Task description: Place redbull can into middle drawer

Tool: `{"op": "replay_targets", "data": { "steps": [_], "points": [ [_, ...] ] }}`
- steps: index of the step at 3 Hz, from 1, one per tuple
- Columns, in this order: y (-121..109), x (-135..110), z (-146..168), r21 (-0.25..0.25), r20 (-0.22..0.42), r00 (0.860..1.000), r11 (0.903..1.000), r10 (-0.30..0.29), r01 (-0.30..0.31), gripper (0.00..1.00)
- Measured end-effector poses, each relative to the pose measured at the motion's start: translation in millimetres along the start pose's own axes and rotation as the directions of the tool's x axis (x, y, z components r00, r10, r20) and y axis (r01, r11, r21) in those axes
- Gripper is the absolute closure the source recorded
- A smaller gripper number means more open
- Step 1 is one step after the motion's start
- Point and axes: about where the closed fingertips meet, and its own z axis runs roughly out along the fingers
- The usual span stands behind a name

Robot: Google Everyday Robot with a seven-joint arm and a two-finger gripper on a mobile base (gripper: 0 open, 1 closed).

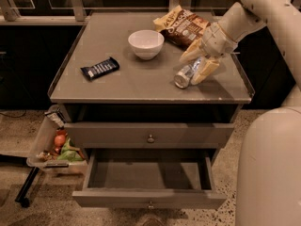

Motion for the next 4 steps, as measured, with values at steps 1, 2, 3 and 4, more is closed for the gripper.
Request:
{"op": "replay_targets", "data": {
  "steps": [1, 2, 3, 4],
  "points": [
    [0.0, 0.0, 0.0, 0.0, 0.0, 1.0, 1.0, 0.0, 0.0, 0.66],
    [0.0, 0.0, 0.0, 0.0, 0.0, 1.0, 1.0, 0.0, 0.0, 0.88],
    [0.0, 0.0, 0.0, 0.0, 0.0, 1.0, 1.0, 0.0, 0.0, 1.0],
    [0.1, 0.0, 0.0, 0.0, 0.0, 1.0, 1.0, 0.0, 0.0, 1.0]
  ]
}}
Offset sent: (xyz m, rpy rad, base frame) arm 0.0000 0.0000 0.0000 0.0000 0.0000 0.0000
